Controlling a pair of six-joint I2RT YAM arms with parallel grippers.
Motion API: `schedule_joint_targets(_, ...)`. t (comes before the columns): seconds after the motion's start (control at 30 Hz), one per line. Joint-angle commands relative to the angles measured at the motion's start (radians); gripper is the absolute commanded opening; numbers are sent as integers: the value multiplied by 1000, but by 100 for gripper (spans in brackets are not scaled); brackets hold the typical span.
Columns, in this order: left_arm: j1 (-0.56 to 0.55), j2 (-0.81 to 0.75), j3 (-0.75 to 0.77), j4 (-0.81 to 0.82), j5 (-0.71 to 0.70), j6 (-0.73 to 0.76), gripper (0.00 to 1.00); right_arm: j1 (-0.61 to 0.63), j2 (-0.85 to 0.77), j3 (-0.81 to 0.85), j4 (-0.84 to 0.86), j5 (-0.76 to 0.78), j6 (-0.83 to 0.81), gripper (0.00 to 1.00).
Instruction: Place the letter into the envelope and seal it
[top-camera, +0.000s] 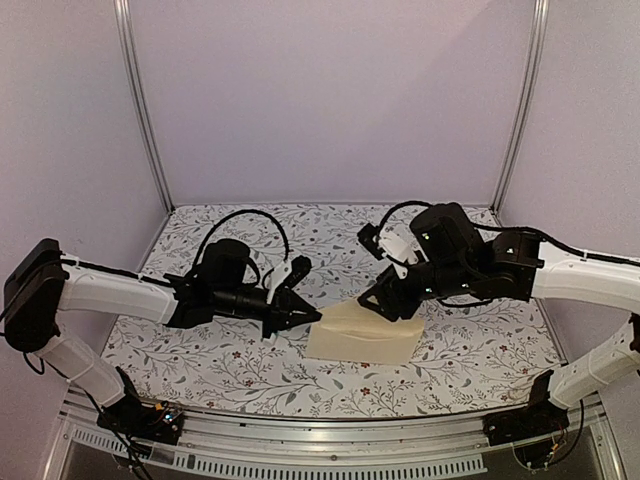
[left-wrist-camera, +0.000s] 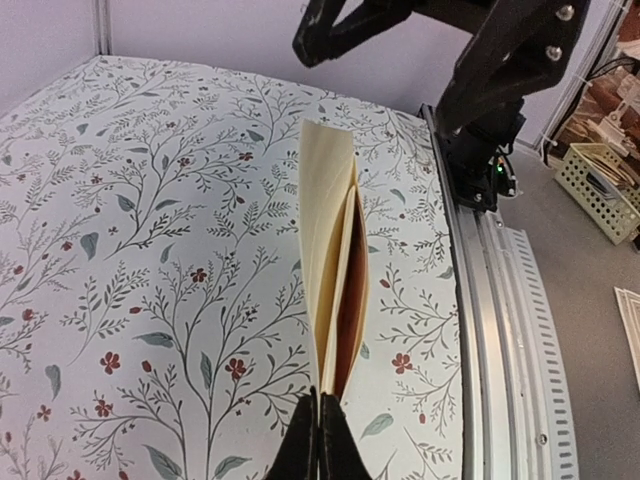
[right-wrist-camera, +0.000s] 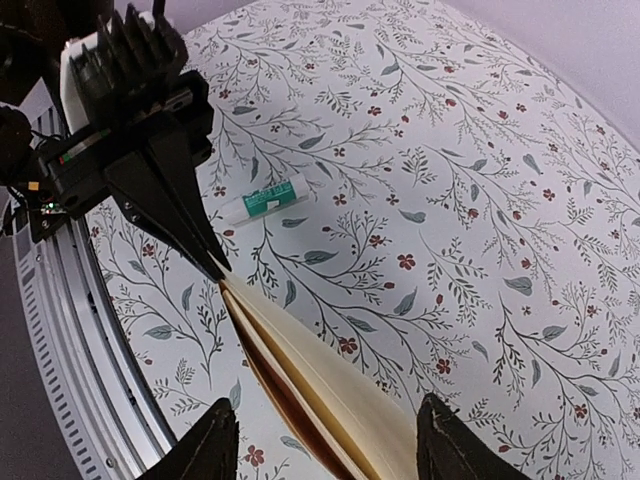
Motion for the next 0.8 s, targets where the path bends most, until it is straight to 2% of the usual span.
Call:
schedule_joint_targets(0.0, 12, -4, 15, -3, 36, 31, 0, 2, -53, 62, -67, 121, 35, 79)
schedule_joint_targets(0.2, 12, -10, 11, -9, 56, 43, 0, 3, -94, 103, -124, 166, 30, 99)
schedule_joint_targets(0.5, 11, -50, -16, 1, 115, 58, 0, 3, -79, 91, -164, 117, 6, 99)
schedule_joint_targets(0.77, 11, -54, -19, -5, 123, 69, 0, 0, -56, 109, -183, 51, -87, 99)
